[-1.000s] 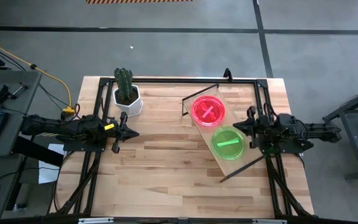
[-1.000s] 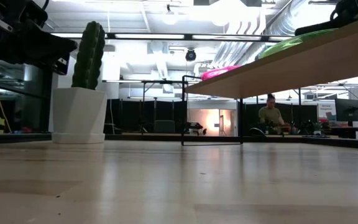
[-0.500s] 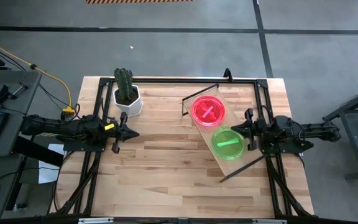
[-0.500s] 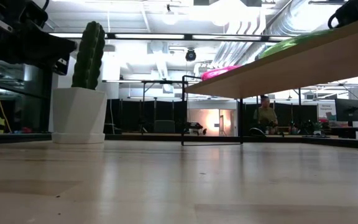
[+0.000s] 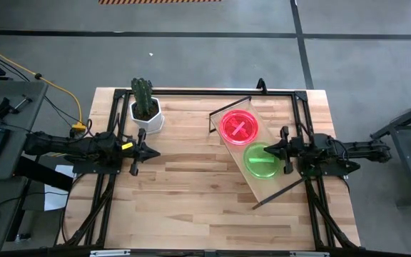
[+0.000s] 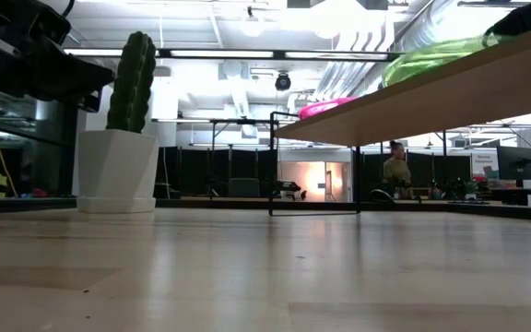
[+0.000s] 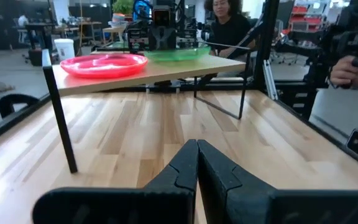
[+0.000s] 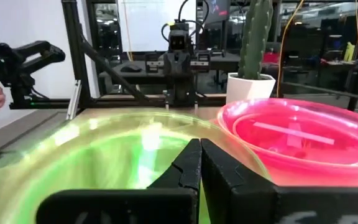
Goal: Place and stack plates onto a shelf
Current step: Return to Home Position
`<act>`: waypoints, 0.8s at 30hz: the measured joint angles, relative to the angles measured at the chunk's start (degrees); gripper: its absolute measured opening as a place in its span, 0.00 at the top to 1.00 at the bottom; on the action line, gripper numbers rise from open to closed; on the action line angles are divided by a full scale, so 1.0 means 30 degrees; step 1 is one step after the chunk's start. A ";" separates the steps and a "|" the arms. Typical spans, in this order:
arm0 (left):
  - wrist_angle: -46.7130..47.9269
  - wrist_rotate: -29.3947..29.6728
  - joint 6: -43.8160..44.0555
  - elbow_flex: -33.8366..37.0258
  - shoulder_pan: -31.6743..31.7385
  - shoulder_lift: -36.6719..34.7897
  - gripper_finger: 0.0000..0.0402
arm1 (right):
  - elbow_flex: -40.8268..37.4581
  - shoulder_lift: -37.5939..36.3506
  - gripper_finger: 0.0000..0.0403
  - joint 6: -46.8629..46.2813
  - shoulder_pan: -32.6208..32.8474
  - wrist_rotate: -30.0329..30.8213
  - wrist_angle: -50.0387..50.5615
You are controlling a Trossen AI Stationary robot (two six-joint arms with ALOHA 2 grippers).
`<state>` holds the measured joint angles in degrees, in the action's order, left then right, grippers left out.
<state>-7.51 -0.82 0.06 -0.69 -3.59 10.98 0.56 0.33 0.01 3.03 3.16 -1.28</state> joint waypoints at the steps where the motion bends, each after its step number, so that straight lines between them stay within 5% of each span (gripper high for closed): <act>1: 0.0007 0.0000 -0.0274 0.0000 -0.0003 0.0000 1.00 | 0.0000 -0.0020 1.00 -0.0019 0.0002 -0.0051 0.0005; 24: -0.0001 0.0007 -0.0598 0.0000 0.0000 0.0000 1.00 | 0.0007 -0.0011 1.00 -0.0495 0.0000 -0.0058 0.0044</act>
<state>-7.51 -0.80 -1.74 -0.69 -3.59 10.98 0.58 0.30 -1.48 3.03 2.98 -1.15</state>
